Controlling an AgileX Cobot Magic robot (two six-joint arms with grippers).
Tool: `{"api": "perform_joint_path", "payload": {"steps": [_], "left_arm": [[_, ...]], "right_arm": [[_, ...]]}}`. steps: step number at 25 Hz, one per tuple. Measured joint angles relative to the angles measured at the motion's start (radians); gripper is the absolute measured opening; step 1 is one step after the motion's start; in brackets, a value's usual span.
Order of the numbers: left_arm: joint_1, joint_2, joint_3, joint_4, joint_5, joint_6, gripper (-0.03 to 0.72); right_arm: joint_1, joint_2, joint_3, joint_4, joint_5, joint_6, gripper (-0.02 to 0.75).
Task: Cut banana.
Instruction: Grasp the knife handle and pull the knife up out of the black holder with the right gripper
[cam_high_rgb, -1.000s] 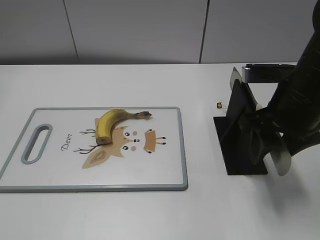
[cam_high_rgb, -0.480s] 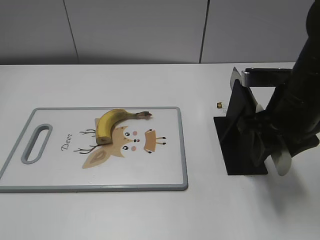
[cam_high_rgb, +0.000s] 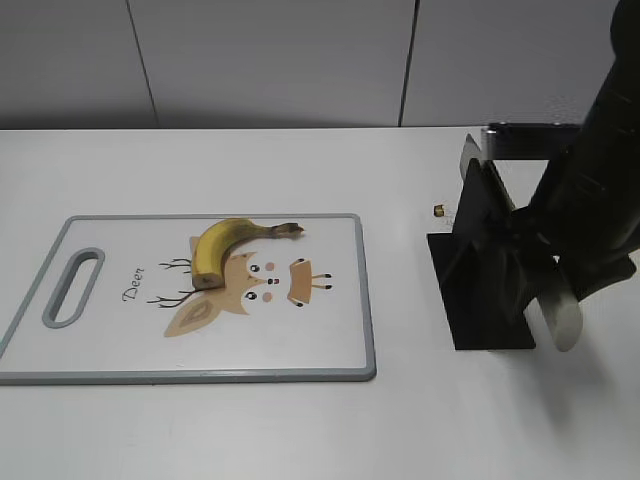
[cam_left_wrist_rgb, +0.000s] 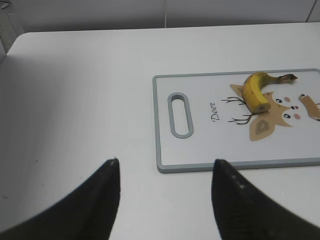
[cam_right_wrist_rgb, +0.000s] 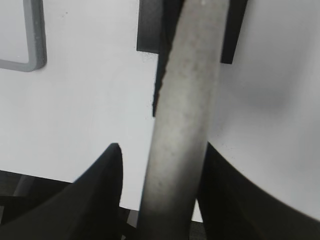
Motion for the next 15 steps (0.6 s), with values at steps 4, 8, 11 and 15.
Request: {"api": "perform_joint_path", "payload": {"steps": [4, 8, 11, 15], "left_arm": [[0.0, 0.0, 0.0, 0.0, 0.0, 0.0, 0.559], [0.0, 0.0, 0.0, 0.0, 0.0, 0.0, 0.559], [0.0, 0.0, 0.0, 0.0, 0.0, 0.0, 0.558], [0.0, 0.0, 0.0, 0.0, 0.0, 0.0, 0.558]], "right_arm": [[0.0, 0.0, -0.005, -0.004, 0.01, 0.0, 0.354], [0.0, 0.008, -0.005, -0.007, 0.013, 0.001, 0.354], [0.0, 0.023, -0.005, -0.008, 0.014, 0.001, 0.354], [0.0, 0.025, -0.005, -0.008, 0.014, 0.002, 0.321]]}}
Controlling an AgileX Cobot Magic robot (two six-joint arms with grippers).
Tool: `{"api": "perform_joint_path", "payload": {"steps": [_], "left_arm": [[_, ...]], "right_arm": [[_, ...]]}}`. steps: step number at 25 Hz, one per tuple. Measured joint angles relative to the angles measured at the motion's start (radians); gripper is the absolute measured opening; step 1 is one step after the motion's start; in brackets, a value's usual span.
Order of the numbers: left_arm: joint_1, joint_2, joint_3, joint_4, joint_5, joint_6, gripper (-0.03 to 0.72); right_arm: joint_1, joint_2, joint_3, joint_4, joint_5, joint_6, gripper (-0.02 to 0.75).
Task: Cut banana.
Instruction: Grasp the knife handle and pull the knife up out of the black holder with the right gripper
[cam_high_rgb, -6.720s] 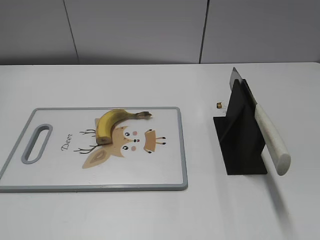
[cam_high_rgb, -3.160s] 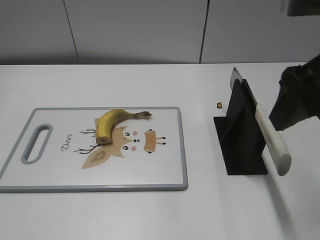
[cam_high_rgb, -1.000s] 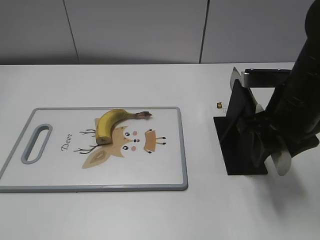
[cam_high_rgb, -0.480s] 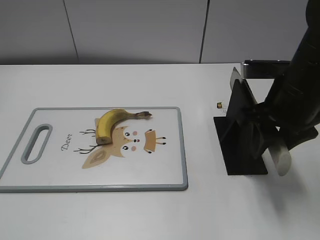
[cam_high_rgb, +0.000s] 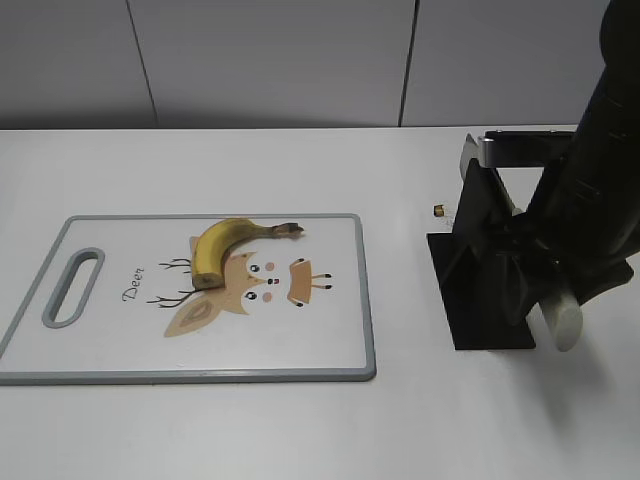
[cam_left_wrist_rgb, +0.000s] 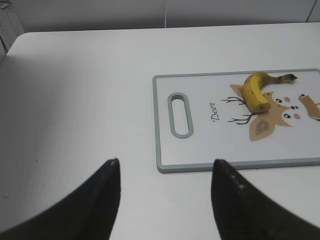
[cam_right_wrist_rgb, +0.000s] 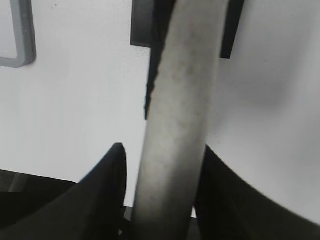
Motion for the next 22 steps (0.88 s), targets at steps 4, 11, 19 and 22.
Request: {"api": "perform_joint_path", "payload": {"steps": [4, 11, 19, 22], "left_arm": [[0.0, 0.0, 0.0, 0.0, 0.0, 0.0, 0.558], [0.0, 0.0, 0.0, -0.001, 0.0, 0.0, 0.557], [0.0, 0.0, 0.0, -0.001, 0.0, 0.0, 0.551], [0.0, 0.0, 0.0, -0.001, 0.0, 0.0, 0.549]], "right_arm": [[0.0, 0.0, 0.0, -0.001, 0.004, 0.013, 0.167], [-0.002, 0.0, 0.0, 0.0, 0.009, 0.042, 0.165], [-0.002, -0.032, 0.0, -0.004, 0.016, 0.071, 0.164], [-0.002, -0.059, 0.0, -0.007, 0.015, 0.082, 0.164]]}}
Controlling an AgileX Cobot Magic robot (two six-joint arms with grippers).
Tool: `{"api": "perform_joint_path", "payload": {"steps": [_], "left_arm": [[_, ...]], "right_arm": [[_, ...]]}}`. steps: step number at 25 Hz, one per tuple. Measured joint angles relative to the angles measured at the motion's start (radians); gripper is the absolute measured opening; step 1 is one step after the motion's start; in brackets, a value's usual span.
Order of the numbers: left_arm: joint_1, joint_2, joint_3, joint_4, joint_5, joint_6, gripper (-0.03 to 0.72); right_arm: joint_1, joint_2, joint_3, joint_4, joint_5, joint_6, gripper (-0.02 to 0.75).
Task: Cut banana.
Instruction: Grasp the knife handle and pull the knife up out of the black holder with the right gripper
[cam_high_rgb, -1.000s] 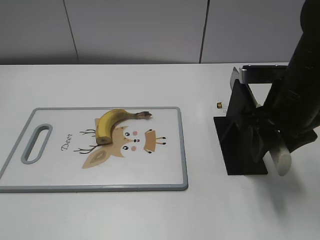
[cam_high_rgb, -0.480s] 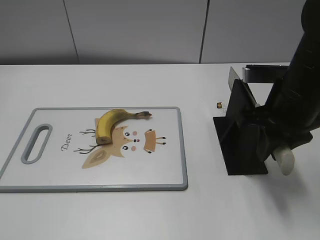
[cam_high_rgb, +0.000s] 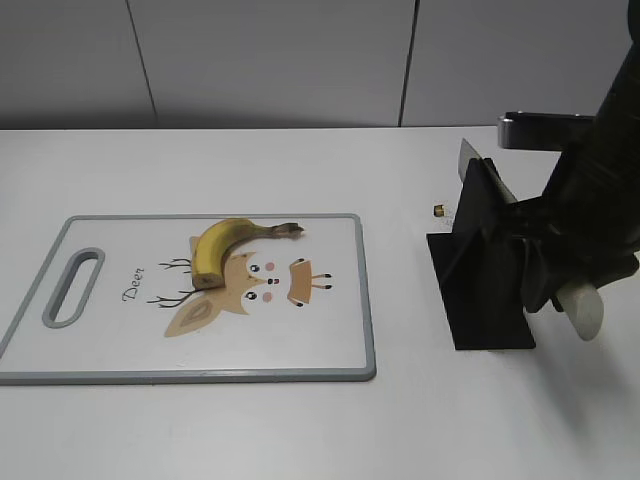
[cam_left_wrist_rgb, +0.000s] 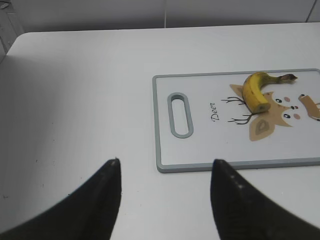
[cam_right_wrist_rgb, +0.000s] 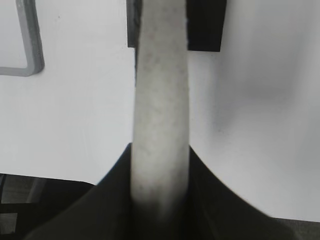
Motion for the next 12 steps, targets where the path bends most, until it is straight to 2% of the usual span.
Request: {"api": "perform_joint_path", "payload": {"steps": [12], "left_arm": [[0.0, 0.0, 0.0, 0.0, 0.0, 0.0, 0.545]], "right_arm": [[0.0, -0.101, -0.011, -0.008, -0.005, 0.022, 0.164]]}}
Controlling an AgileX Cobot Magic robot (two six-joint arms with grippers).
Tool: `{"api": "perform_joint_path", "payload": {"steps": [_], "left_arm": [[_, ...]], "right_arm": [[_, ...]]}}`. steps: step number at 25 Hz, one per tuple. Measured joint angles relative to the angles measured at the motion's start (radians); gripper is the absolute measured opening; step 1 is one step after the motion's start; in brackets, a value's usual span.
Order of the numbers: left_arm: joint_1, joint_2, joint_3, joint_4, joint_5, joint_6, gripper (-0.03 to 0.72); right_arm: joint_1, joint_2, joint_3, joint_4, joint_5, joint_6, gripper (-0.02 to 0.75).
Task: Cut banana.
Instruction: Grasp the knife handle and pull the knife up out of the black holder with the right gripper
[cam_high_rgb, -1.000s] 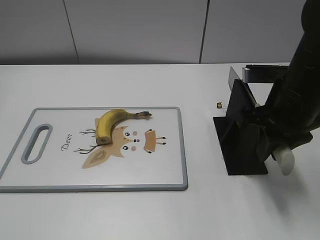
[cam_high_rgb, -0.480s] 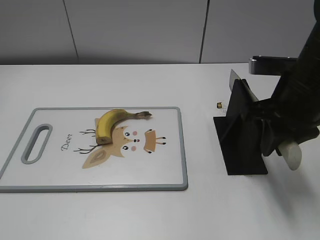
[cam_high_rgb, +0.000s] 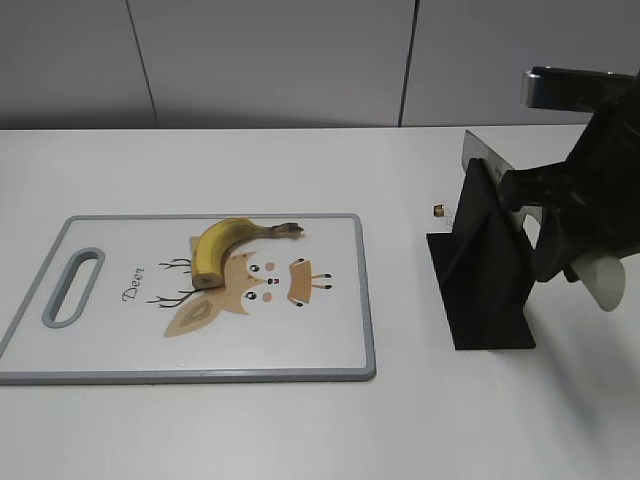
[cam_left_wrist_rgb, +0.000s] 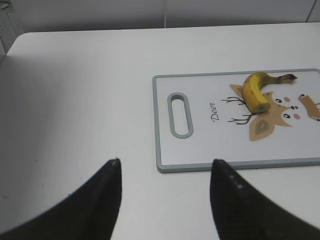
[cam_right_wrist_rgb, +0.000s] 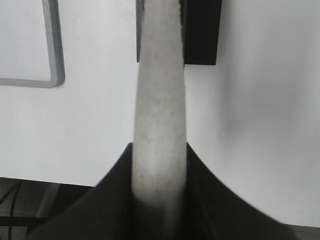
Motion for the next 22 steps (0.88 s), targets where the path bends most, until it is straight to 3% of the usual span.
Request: {"api": "perform_joint_path", "payload": {"steps": [22], "left_arm": [[0.0, 0.0, 0.0, -0.003, 0.0, 0.0, 0.544]], "right_arm": [[0.0, -0.066, -0.186, -0.098, 0.079, 0.011, 0.162]]}}
